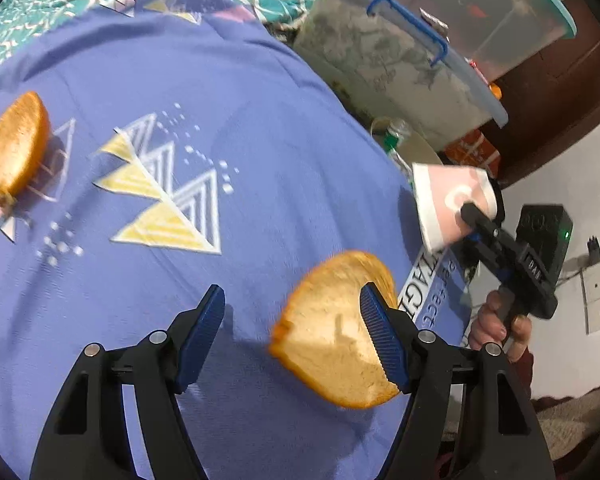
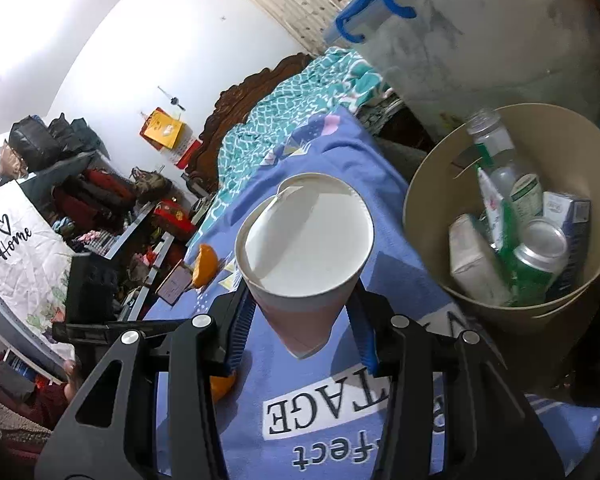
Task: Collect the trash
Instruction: 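Carry the orange peel and pink cup to the beige bin and open both tools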
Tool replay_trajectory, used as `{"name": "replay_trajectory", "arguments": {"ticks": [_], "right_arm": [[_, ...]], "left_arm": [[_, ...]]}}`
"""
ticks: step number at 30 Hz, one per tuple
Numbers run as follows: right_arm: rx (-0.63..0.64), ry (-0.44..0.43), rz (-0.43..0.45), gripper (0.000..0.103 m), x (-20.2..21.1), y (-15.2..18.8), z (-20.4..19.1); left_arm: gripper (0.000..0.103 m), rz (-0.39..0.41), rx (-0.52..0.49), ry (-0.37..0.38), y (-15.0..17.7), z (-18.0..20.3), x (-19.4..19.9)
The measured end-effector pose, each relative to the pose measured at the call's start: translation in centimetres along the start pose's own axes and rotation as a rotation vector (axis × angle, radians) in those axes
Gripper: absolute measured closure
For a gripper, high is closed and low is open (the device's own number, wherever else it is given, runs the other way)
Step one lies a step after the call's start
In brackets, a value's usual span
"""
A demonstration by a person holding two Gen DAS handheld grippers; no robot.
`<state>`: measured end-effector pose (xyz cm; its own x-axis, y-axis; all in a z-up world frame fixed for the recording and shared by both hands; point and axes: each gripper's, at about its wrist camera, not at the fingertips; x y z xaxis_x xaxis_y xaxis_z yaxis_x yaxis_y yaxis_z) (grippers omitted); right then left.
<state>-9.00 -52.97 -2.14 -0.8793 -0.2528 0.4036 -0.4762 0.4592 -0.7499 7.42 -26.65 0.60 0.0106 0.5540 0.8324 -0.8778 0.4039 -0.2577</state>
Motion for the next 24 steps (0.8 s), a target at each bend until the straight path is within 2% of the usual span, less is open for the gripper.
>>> {"name": "replay_trajectory", "arguments": {"ticks": [3,5,7,9,11,15,19,22,24], "right_arm": [[-0.005,-0.002,-0.006,0.057,-0.3,0.2,0.0],[-0.01,0.001,-0.006,0.057,-0.4,0.3,0.2],[-0.018,0.008,-0.004,0.057,-0.3,0.4,0.5],[-0.022,0.023,-0.001,0.057,-0.1,0.4,0.8],[-0.031,0.042,0.011,0.057,0.3,0.3,1.3],[-0.046,0.108,0.058,0.057,2.1,-0.3,2.6],[-0.042,0.237,0.113,0.057,4.8,-1.6,4.5],[-0.05,0.325,0.12,0.057,5.9,-2.1,6.0],[-0.049,0.379,0.112,0.056,6.1,-2.3,6.8]], "left_arm": [[0.041,-0.032,-0.006,0.021,0.2,0.1,-1.3],[0.062,-0.071,-0.013,0.031,0.3,0.2,-2.5],[0.085,-0.092,-0.039,0.01,0.5,0.9,-3.7],[0.094,-0.11,-0.07,0.017,0.7,1.7,-4.5],[0.096,-0.096,-0.098,0.022,0.3,2.8,-4.7],[0.096,-0.068,-0.136,0.075,-2.5,6.1,-4.9],[0.096,-0.057,-0.224,0.094,-5.3,11.0,-6.6],[0.096,-0.077,-0.277,0.113,-7.4,15.3,-9.1],[0.095,-0.057,-0.304,0.105,-8.7,17.6,-10.3]]}}
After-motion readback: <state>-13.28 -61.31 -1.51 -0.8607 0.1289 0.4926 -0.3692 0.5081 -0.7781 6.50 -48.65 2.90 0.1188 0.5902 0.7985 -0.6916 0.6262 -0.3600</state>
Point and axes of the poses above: each gripper's, at about its wrist camera, not at the fingertips, and x roughly against the way its jaws point, z to its right, y to its underside, and after that the axes turned 15 degrees about x, right-handed
